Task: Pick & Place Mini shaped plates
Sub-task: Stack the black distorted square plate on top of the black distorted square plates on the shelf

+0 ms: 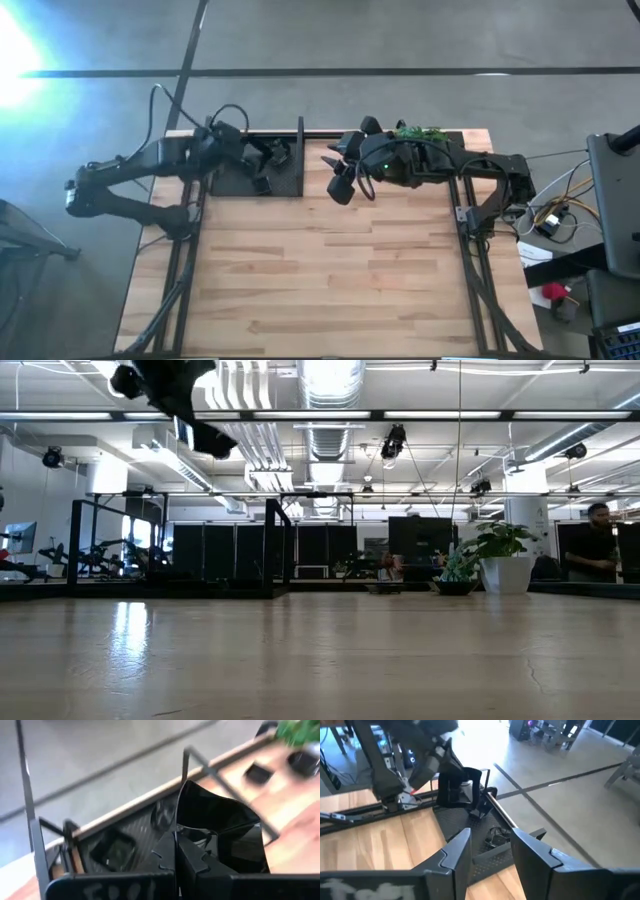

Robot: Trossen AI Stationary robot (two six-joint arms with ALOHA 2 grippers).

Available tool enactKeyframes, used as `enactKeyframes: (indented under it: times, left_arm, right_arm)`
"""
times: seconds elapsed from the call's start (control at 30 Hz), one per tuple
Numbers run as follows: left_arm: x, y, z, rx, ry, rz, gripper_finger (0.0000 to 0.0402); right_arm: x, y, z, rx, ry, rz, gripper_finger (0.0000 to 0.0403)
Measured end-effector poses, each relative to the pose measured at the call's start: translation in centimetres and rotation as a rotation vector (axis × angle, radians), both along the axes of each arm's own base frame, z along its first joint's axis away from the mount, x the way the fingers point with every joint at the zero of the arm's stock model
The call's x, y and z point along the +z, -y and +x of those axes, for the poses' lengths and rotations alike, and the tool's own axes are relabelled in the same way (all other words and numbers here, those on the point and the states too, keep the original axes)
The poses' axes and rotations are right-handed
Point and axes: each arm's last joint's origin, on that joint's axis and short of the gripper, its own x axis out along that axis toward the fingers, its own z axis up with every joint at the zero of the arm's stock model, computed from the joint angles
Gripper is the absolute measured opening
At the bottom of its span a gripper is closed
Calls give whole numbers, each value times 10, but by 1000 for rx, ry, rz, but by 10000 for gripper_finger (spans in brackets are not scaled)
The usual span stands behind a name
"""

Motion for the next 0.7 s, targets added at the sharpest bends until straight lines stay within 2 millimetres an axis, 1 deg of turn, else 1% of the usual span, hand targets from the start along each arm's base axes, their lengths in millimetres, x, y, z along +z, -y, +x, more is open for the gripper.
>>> enactKeyframes:
  times: [0.2,0.33,0.4,0.53,0.7]
  left_arm:
    - [-10,-32,-12,-16,-129,-142,0]
    - [-19,-54,-18,-48,-204,-203,0]
    - [-26,-65,-21,-31,-243,-226,0]
    - [-45,-84,-25,41,-302,-280,0]
    - [-72,-104,-21,106,-364,-318,0]
  right_arm:
    - [0,0,0,12,-12,-23,130]
    - [2,0,-1,13,-12,-24,132]
    - [2,0,-1,12,-16,-25,131]
    - [1,0,-2,16,-30,-31,126]
    - [1,0,-2,16,-32,-32,123]
